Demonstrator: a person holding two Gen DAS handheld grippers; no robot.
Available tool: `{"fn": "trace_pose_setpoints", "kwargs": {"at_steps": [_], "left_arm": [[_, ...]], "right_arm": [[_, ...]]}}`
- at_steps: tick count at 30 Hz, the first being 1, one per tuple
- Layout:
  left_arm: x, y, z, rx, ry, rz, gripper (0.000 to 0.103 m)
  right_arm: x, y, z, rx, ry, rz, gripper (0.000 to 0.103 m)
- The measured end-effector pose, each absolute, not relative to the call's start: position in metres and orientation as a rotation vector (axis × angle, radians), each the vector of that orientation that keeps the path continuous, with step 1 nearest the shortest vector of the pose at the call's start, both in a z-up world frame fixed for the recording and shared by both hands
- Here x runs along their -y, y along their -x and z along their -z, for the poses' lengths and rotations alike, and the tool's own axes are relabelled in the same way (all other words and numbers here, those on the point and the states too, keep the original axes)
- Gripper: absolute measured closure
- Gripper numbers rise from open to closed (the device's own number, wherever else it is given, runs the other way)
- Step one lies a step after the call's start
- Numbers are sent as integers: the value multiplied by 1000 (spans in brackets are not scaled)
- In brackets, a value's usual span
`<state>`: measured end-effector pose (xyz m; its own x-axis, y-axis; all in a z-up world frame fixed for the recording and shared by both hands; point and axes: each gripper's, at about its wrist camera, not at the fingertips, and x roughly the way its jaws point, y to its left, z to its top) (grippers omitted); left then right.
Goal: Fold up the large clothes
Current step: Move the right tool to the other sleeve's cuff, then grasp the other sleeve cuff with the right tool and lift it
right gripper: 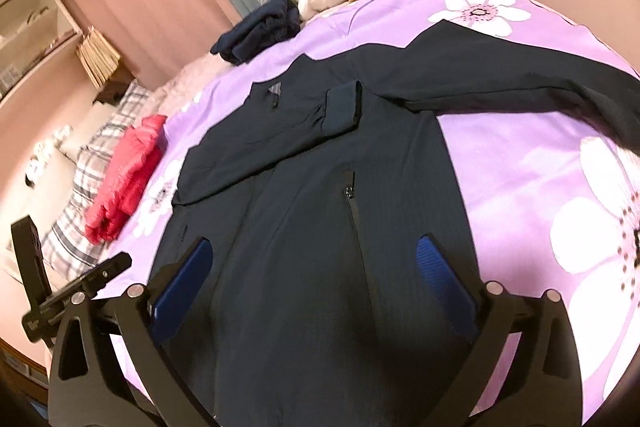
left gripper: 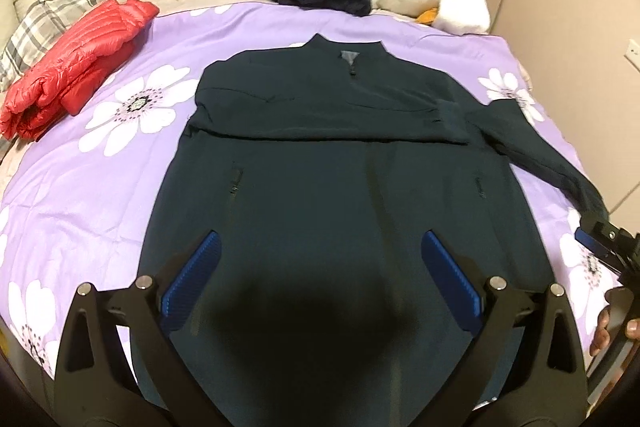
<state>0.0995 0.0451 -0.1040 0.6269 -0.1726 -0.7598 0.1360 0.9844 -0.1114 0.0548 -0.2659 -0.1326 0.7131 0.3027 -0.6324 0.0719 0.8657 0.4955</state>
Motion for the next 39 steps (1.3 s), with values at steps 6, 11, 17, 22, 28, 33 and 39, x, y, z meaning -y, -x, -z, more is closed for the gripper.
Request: {"fn": "trace_pose_setpoints", "kwargs": {"at_steps": [6, 11, 17, 22, 28, 33, 39], "left_arm": [[-41, -79, 104, -902, 74, 204, 2], [-43, -65, 112, -943, 102, 199, 2], [-47, -64, 123, -991, 117, 182, 2], [-47, -64, 126, -1013, 117, 168, 2], [-45, -67, 125, -1024, 102, 144, 2], [-41, -73, 124, -1034, 75, 119, 2], [-30, -80, 120, -1032, 54, 104, 2]], "right_arm": [[299, -33, 143, -756, -679, -110, 1], [333, -12, 166, -770, -791, -9, 1], [374, 15, 186, -733, -892, 108, 1], [408, 31, 196, -649, -989, 183, 1], [459, 38, 204, -507, -1114, 267, 1], [503, 25, 219, -441, -1224, 346, 1], [540, -3, 228, -399, -1259, 393, 7]]}}
